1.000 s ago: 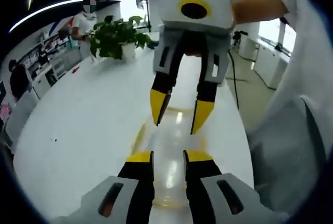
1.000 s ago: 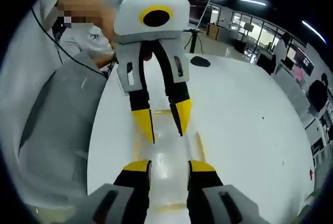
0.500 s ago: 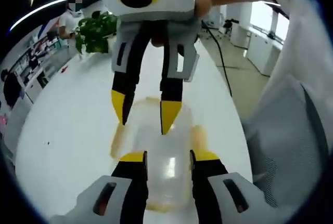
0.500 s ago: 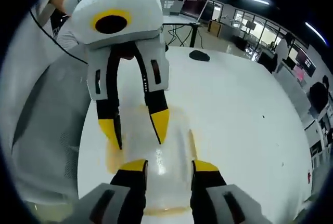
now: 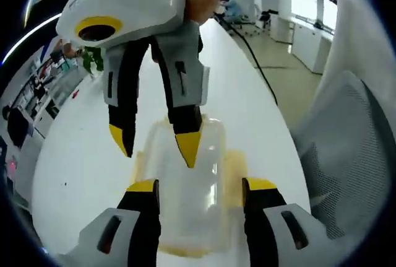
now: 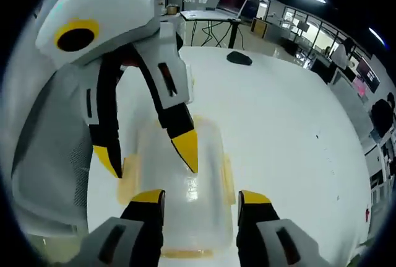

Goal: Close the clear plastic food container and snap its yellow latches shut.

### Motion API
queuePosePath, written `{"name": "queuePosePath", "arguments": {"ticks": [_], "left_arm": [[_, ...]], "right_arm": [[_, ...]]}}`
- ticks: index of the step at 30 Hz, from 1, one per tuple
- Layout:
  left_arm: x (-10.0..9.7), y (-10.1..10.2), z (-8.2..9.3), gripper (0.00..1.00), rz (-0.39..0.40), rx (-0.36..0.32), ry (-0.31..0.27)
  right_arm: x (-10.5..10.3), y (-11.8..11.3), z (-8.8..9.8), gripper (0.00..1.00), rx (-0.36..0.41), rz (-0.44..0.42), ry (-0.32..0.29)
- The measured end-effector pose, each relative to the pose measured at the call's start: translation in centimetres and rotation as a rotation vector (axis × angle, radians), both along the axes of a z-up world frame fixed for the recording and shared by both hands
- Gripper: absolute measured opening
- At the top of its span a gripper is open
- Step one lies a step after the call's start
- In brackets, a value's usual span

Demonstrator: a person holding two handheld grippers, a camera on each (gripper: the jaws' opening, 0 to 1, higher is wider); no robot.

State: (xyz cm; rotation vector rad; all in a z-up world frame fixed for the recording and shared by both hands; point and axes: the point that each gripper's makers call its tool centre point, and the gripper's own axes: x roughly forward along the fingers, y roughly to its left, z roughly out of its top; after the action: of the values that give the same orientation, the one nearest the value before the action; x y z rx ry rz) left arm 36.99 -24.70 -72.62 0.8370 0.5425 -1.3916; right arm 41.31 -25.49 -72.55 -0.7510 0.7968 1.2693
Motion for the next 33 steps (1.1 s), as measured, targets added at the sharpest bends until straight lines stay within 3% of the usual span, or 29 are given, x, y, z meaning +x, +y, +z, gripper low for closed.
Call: {"name": "queuePosePath", "arguments": {"ticks": [2,5,7,11,33], "left_arm": [[0.3,0.4,-0.6,0.53,-0.017,0.055,-0.055],[0.0,0.0,-0.7,0.51,0.015,0.021,-0.023],[0.2,0.1,-0.6,0.49,-0.004,0.032,-0.057],[0.0,-0.1,-0.4,0.46,-0.012,0.012,-0.023],[0.1,0.1,-0.9,0.46,-0.079,0.070,-0.105]], "right_arm": [[-0.2,-0.2,-0.1,0.45,-0.002,-0.021,0.039],[-0.3,-0.2,-0.2,0.46,0.001,-0.006,0.039],[-0.3,-0.2,-0.2,0.46,-0.002,-0.007,0.046],[0.0,0.0,-0.2,0.49,-0.016,0.019,0.047],[0.0,0.3,-1.3,0.49,-0.110,0.138,0.280]]}}
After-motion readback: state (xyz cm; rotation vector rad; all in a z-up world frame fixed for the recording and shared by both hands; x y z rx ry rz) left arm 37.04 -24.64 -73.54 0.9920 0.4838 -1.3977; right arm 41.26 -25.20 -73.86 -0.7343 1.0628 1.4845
